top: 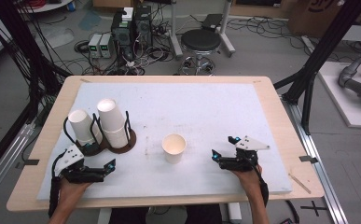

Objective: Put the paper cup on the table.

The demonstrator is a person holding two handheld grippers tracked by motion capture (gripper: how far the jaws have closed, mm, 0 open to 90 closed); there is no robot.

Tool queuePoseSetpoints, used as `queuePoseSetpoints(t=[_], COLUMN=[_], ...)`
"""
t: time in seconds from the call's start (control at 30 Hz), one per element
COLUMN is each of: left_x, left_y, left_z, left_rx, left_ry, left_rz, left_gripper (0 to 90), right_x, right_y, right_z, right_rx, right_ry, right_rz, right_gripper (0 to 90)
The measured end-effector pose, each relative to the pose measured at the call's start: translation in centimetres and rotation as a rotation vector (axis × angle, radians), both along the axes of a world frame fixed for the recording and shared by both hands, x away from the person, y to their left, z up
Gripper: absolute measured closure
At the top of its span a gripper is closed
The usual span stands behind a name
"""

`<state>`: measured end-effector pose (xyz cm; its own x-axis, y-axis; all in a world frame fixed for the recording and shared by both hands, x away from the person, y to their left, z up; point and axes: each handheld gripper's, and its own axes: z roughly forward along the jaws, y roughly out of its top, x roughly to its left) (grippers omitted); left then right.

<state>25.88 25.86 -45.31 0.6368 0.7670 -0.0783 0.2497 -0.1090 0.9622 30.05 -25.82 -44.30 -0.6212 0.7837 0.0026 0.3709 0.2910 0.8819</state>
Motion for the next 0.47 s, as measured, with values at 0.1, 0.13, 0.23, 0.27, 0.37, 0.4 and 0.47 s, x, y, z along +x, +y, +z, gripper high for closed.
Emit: queuePoseSetpoints(t=[0.1, 0.13, 0.23, 0.27, 0.37, 0.4, 0.47], left_x=[-0.01, 0.00, 0.02, 0.01, -0.04, -0.03, -0.03], left_y=[-0.02, -0.02, 0.01, 0.00, 0.00, -0.01, -0.01], left_z=[-0.01, -0.01, -0.01, -0.02, -0.03, -0.03, -0.03], left_rx=[-0.001, -0.001, -0.002, -0.002, -0.001, 0.000, 0.000], left_ry=[-0.001, 0.000, 0.002, 0.002, -0.004, -0.003, -0.002], left_rz=[0.002, 0.002, 0.000, 0.000, 0.005, 0.006, 0.004], left_gripper=[2.3, 2.3, 2.3, 2.3, 2.3, 2.3, 2.3], right_x=[0.01, 0.00, 0.00, 0.00, 0.10, 0.11, 0.08], right_y=[0.02, 0.05, 0.06, 0.08, 0.03, -0.01, -0.07], right_z=[0.00, 0.01, 0.05, 0.06, 0.05, 0.04, 0.06], right_rx=[0.000, -0.002, -0.001, 0.002, 0.001, 0.001, 0.002], right_ry=[0.000, 0.001, -0.001, 0.000, -0.002, -0.004, -0.002], right_rz=[0.001, 0.001, 0.002, 0.002, 0.003, 0.001, 0.000], right_gripper=[14.8, 14.8, 14.8, 14.8, 14.8, 14.8, 14.8])
